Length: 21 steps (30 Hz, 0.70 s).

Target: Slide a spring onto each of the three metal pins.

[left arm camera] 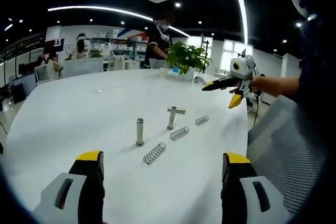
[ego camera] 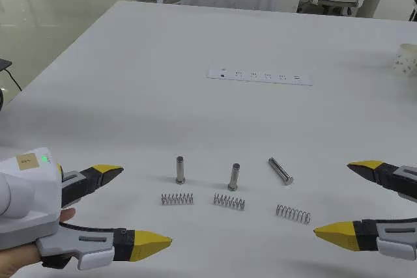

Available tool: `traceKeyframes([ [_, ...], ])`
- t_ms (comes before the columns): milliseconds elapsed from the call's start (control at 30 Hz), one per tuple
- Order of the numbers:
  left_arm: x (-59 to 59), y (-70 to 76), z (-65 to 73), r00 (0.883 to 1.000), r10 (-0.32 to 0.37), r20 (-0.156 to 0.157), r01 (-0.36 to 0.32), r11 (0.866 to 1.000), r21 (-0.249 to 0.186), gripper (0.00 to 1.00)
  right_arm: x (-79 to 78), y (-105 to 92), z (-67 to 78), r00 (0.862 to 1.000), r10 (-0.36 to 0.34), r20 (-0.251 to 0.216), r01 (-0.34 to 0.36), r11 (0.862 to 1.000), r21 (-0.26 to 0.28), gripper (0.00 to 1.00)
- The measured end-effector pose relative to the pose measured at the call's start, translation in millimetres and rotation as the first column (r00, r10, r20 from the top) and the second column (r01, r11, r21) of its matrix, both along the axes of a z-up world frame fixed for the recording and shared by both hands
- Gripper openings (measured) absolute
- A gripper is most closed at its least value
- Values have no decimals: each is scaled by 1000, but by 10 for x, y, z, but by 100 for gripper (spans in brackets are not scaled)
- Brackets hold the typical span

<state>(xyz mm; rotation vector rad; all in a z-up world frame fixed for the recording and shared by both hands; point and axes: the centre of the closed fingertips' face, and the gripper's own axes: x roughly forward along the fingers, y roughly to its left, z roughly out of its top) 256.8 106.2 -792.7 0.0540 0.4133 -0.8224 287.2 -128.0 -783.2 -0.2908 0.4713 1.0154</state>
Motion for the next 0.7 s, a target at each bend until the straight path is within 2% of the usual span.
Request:
traceKeyframes([
  [700,-7,-4,-16,1000,-3,-2,3,1000,3,90,-13,-16,-30,1000,-9,-7,9,1000,0,84],
])
